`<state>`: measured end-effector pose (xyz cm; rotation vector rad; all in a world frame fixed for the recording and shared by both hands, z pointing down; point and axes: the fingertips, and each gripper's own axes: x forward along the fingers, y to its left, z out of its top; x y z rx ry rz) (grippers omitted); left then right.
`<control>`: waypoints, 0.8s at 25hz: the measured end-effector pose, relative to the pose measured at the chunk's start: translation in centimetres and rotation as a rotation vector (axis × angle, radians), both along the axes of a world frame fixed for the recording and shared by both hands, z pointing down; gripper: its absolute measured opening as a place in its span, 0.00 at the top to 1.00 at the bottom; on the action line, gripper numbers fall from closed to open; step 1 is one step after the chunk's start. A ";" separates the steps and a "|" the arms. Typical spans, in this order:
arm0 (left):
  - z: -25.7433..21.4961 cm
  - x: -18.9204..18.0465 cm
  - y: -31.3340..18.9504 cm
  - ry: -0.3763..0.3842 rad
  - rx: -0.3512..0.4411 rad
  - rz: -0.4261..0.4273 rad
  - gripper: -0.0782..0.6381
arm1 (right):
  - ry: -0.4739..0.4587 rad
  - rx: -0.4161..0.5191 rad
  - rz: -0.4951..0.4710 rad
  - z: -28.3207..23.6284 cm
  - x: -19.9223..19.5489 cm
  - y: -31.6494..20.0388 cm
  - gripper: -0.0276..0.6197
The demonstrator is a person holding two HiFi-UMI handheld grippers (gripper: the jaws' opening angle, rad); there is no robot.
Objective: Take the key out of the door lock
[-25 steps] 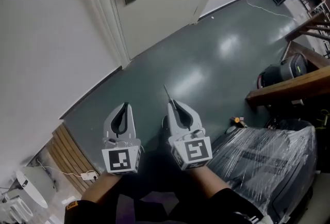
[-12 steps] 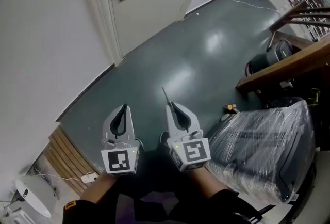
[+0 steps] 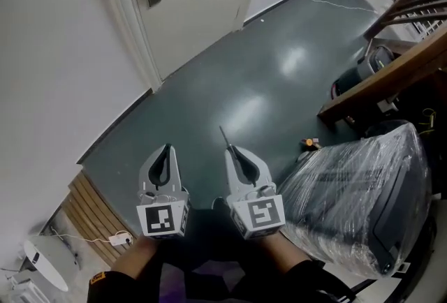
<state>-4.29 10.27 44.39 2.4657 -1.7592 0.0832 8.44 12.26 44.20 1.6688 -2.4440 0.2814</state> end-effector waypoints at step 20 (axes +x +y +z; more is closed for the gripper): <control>2.3 4.7 6.1 -0.023 -0.041 -0.001 0.87 | -0.014 -0.013 -0.020 2.1 4.3 5.9 0.93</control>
